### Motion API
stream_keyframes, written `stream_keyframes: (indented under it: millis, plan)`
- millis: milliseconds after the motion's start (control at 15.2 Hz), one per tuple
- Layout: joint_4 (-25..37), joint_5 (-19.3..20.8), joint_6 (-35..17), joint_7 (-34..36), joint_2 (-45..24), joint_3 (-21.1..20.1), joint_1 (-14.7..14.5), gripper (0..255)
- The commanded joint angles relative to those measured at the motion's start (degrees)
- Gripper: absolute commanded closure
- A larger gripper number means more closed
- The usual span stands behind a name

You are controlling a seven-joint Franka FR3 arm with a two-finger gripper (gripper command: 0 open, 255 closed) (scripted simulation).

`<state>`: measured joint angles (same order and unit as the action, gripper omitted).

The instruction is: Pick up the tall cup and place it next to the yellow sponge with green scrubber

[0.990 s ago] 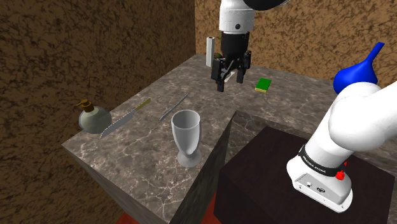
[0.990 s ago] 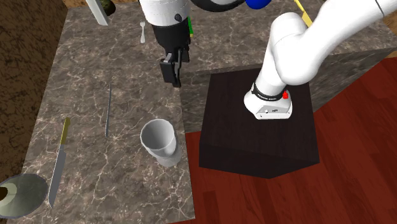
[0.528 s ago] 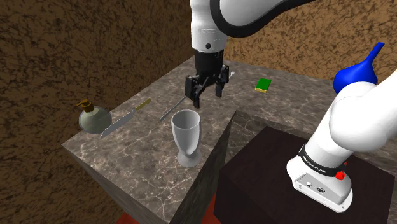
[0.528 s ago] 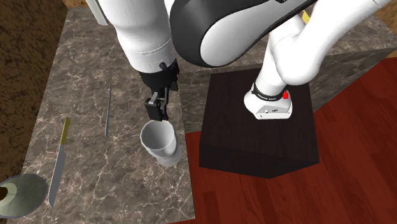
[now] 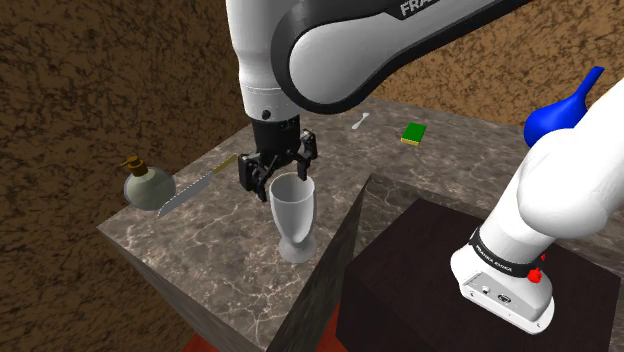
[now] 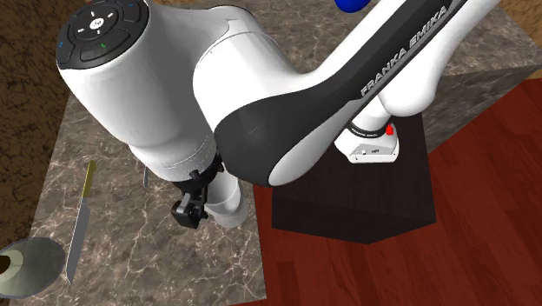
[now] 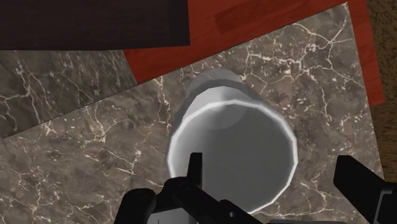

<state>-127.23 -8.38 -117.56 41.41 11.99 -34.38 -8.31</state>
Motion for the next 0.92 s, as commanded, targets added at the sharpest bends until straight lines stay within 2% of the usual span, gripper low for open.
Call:
stream_keyframes:
  millis: [0,462,858]
  plan:
    - [2.39,2.34,-0.94,3.25,-3.29,-1.85,0.03,0]
    - [-0.86,3.82,-6.46,4.44,-5.97,-2.56,0.02,0]
    - [-1.1,3.98,-6.92,4.56,-6.23,-2.61,0.03,0]
